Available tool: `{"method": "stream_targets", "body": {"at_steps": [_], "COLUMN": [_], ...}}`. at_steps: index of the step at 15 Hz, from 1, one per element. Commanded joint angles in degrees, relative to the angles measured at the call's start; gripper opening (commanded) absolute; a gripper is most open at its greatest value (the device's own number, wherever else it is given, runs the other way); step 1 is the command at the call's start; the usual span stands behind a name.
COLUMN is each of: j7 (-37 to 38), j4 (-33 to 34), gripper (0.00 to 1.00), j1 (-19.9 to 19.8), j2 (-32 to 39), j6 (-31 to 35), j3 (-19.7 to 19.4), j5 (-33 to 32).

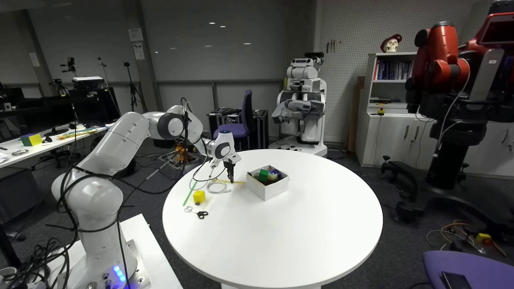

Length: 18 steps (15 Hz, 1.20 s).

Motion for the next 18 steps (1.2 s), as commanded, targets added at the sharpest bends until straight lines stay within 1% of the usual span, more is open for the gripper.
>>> {"method": "stream_targets", "body": {"at_steps": [1, 6, 11, 16, 18], "j7": [1.61, 2.13, 3.03, 5.05, 6.40], "j4": [0.89, -1.20, -5.16, -9.98, -12.25], "gripper": [0.00, 0.00, 0.00, 0.00, 0.00], "j1": [0.32, 0.72, 0.44, 0.23, -0.13], "j2": [-0.24, -3.40, -10.08, -17.15, -19.72], "j6": [-1.79, -1.11, 1.67, 4.69, 7.22], "j3": [-0.45, -0.64, -1.12, -4.38, -6.25], "j5": [-1.25, -1.29, -1.64, -5.03, -7.33]}}
